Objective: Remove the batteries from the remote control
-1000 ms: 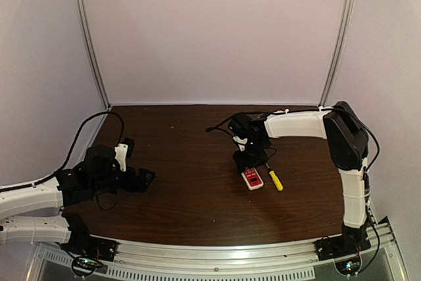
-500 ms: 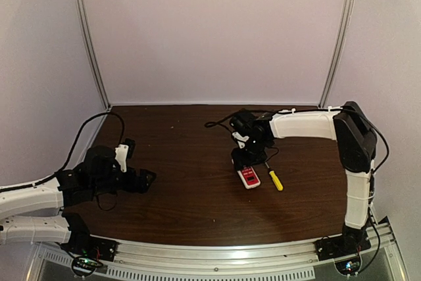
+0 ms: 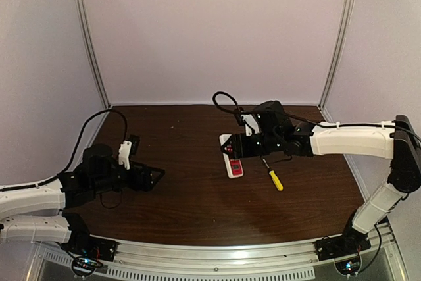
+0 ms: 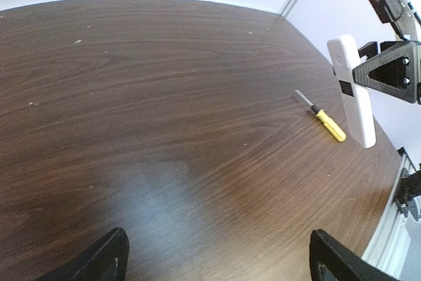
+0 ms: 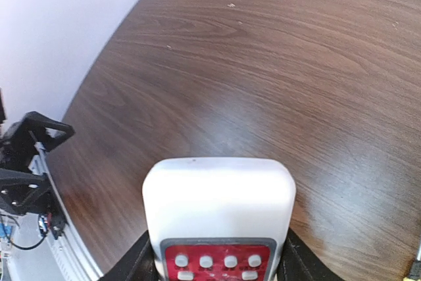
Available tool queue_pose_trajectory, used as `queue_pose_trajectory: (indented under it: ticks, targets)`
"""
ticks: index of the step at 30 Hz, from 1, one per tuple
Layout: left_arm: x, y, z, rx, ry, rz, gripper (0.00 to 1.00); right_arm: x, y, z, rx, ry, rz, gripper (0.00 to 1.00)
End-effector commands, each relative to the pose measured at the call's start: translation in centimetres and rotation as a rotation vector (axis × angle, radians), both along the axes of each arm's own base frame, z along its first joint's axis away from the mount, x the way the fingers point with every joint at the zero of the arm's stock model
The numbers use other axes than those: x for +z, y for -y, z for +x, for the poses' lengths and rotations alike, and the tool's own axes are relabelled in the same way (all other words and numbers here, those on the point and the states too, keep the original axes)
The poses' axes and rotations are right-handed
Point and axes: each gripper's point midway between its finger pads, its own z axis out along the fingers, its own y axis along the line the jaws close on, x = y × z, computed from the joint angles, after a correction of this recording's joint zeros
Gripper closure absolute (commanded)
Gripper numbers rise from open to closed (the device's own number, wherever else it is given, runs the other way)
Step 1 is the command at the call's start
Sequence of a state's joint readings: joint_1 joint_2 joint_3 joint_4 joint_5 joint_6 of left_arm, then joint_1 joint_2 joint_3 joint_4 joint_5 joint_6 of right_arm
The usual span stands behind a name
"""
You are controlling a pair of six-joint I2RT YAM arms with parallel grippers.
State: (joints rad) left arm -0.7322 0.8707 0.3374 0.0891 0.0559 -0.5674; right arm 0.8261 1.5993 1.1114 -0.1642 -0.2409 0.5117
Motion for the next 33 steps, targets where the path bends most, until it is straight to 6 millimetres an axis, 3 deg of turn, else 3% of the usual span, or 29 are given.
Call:
queue_pose_trajectory:
  ticks: [1, 3, 9, 16, 21, 26, 33]
  targets:
    - [3.8, 3.3, -0.6, -0.156, 0.110, -0.167, 0.03, 7.2, -2.4, -1.5, 0.034, 0.162, 0.342, 0.58]
    - [5.2, 4.3, -0.8, -0.208, 0.153, -0.224, 0.03, 9.5, -2.6, -2.3, 0.042, 0.214, 0.461, 0.58]
    - [7.9, 6.7, -1.9, -0.356, 0.221, -0.357, 0.03, 12.7, -3.3, -4.9, 0.084, 0.282, 0.682, 0.59]
    - [10.4, 7.5, -3.9, -0.478, 0.297, -0.438, 0.02, 15.9, -3.1, -7.1, 0.122, 0.354, 0.900, 0.61]
    - [12.8, 7.2, -6.2, -0.571, 0.370, -0.500, 0.03, 17.4, -3.4, -8.6, 0.170, 0.401, 1.014, 0.61]
    - [14.4, 7.1, -7.2, -0.609, 0.400, -0.534, 0.03, 18.6, -4.5, -9.8, 0.239, 0.432, 1.078, 0.62]
    - [14.7, 7.7, -7.6, -0.648, 0.378, -0.542, 0.02, 19.3, -5.9, -11.4, 0.311, 0.469, 1.087, 0.62]
